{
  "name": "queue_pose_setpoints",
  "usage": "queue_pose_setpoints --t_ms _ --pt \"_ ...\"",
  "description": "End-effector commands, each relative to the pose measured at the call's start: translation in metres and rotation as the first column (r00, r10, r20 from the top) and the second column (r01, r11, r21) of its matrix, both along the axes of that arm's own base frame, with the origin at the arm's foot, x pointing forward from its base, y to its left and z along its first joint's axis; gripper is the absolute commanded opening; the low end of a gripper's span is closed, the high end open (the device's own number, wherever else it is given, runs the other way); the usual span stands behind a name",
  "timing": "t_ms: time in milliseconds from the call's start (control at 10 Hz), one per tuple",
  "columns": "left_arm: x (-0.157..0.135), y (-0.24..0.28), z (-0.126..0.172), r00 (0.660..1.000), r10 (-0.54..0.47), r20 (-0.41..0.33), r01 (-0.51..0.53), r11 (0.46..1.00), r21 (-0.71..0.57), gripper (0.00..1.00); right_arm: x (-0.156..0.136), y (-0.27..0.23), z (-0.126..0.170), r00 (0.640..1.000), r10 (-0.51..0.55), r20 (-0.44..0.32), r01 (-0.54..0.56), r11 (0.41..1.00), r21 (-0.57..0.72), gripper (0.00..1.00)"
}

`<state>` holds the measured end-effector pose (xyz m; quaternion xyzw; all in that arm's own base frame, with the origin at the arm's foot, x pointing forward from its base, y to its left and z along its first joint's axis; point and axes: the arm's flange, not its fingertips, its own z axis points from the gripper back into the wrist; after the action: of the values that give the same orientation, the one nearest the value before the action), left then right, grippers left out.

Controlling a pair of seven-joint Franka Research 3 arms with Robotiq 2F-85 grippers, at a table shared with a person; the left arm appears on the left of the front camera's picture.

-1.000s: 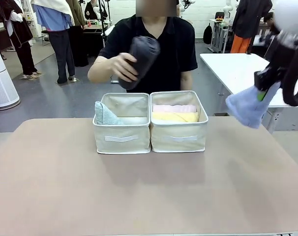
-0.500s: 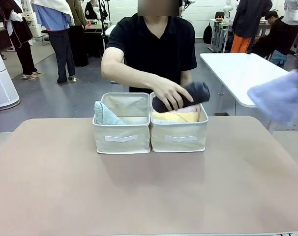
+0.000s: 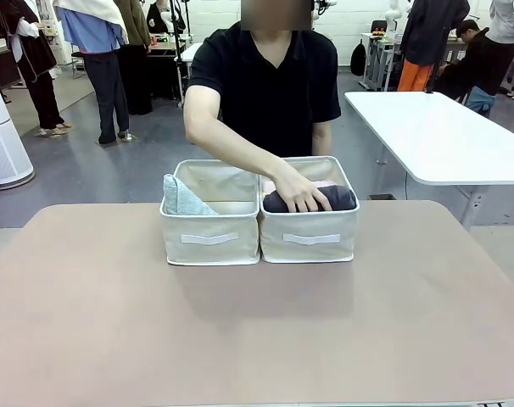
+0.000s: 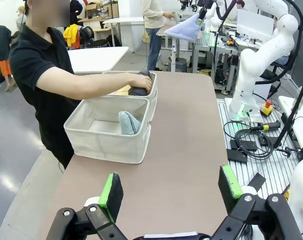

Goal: Sort the towels based on their folding style.
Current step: Pick up another triangle-folded towel from the table and place it in the left Fabric basket.

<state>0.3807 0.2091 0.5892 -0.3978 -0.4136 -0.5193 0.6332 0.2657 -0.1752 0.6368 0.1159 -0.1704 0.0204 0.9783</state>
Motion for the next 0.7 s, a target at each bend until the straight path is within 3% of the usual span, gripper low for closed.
queue_pose_setpoints --t_ms 0,200,600 --pt "-0.002 0.000 -0.001 1.000 -0.008 0.020 0.008 1.000 -0.005 1.00 0.013 0.012 -0.005 1.000 0.028 0.005 -0.028 1.000 0.000 0.00" --pt "-0.002 0.000 -0.001 1.000 -0.008 0.020 0.008 1.000 -0.005 1.00 0.023 0.022 -0.004 0.997 0.082 0.004 -0.082 0.997 0.001 0.00" --pt "-0.002 0.000 -0.001 1.000 -0.008 0.020 0.008 1.000 -0.005 1.00 0.076 0.126 -0.011 0.965 0.249 -0.081 -0.258 0.958 -0.128 0.00"
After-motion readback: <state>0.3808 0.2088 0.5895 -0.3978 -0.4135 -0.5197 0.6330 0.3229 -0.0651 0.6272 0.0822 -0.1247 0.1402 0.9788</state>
